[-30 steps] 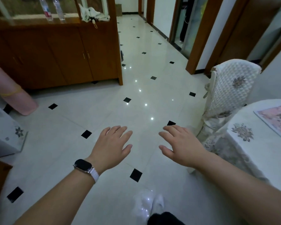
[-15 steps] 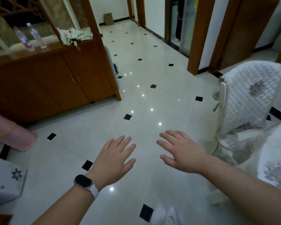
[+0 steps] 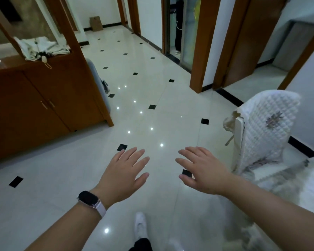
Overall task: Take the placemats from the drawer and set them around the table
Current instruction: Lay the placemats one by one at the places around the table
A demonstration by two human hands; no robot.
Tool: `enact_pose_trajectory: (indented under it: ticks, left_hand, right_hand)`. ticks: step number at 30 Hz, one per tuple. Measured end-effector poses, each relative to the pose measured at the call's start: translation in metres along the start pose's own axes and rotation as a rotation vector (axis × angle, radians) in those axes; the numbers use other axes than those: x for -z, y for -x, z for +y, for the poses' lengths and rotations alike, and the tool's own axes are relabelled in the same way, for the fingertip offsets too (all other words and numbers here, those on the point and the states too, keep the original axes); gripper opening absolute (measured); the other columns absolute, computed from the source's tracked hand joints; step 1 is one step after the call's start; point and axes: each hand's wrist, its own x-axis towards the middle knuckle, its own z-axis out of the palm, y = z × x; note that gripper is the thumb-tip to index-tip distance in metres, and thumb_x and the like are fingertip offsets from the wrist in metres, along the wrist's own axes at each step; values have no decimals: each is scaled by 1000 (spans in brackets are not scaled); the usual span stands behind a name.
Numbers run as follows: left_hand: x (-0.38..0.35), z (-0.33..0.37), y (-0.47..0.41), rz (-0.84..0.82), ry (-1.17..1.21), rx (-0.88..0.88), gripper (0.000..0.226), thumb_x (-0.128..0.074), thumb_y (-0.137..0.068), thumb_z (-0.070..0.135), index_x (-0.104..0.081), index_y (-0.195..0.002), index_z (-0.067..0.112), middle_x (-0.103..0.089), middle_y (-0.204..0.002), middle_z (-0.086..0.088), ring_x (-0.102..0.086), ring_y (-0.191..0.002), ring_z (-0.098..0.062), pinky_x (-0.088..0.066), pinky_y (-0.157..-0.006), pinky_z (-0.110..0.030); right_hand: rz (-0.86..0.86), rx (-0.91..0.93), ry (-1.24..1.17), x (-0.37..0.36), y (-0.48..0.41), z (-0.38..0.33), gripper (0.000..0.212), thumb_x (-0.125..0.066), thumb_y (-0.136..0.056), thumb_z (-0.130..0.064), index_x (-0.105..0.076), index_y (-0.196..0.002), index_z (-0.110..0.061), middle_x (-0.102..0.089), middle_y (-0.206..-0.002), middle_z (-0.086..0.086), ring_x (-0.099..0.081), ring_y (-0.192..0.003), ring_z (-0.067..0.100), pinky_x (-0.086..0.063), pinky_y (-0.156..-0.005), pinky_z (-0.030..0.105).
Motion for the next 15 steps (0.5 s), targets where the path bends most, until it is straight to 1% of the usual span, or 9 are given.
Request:
enact_pose_trajectory:
  ticks: [6,11,15]
  left_hand:
    - [-45,-79,-111,51,73,-120,49,-40,-95,51,-58,-132,23,-54,-140,-2,-46,-131,-24,-34,-108,-45]
    - [-62,-136,-205,124,166,-235,46,-45,-93,47,-61,-128,21,-57,-137,-3,-48,-129,-25,-31,-108,-43]
    - [-63,-175,-276,162,181,-331,46,-45,-92,46,-63,-126,19,-58,-135,-5,-50,-127,-27,-36,-106,-46]
  right_hand:
    - [-19,-143,63,-13,-83,48,49,-47,-91,-55,-57,-126,-23,-56,-135,5,-49,-126,28,-37,-106,44]
    - [-47,-296,104,-2,-153,81,52,-41,-93,-57,-53,-132,-25,-52,-140,3,-44,-132,27,-31,-110,43]
    - [5,-398,115,12,-203,99,52,-39,-94,-56,-53,-133,-25,-51,-141,3,-42,-133,27,-28,-111,42]
